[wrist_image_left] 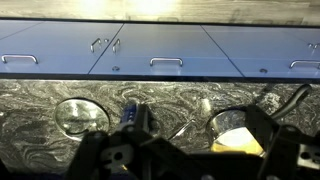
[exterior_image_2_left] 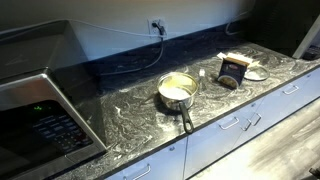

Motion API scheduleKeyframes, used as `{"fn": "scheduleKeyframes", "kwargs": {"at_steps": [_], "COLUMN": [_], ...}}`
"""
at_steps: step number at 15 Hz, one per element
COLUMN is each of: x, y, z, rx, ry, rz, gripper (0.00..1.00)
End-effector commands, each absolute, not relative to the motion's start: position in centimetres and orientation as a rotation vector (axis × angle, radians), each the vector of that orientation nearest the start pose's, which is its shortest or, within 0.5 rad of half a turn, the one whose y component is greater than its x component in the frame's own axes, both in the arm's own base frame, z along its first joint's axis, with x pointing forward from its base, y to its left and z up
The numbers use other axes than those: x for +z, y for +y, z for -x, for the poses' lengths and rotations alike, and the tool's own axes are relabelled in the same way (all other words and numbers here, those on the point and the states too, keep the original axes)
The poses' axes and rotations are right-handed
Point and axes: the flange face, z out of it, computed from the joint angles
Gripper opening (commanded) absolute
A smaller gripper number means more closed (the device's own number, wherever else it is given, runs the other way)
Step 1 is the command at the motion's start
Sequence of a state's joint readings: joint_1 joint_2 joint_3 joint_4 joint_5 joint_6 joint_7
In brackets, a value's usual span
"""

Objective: Pour the contents in the box into the pot

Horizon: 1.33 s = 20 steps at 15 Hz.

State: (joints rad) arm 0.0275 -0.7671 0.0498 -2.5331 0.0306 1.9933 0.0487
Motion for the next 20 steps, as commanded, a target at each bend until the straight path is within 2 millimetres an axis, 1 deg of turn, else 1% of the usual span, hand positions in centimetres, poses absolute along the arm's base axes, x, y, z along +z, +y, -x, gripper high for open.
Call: {"fn": "scheduleKeyframes", "kwargs": {"at_steps": [1, 2, 3, 5, 8, 11, 13, 16, 17, 18, 20], "x": [53.9, 53.5, 53.0, 51.3, 47.9, 44.4, 42.1, 38.8, 39.8, 39.1, 38.9], "y": [2.2, 1.6, 0.8, -0.6, -2.5, -3.6, -4.1, -4.7, -4.3, -4.5, -4.5], "z": [-35.3, -36.1, -37.2, -38.9, -41.5, -43.1, -43.6, -43.5, -43.1, -43.2, -43.2], "rx": [-0.331, -0.304, -0.272, -0.206, -0.070, 0.069, 0.162, 0.288, 0.238, 0.261, 0.266], "ry": [0.138, 0.250, 0.326, 0.473, 0.655, 0.813, 0.917, 1.057, 0.962, 0.970, 0.966], "rz": [3.071, 3.040, 3.027, 2.989, 2.904, 2.790, 2.710, 2.574, 2.652, 2.646, 2.648], "gripper": [1.00, 1.00, 1.00, 1.00, 1.00, 1.00, 1.00, 1.00, 1.00, 1.00, 1.00]}}
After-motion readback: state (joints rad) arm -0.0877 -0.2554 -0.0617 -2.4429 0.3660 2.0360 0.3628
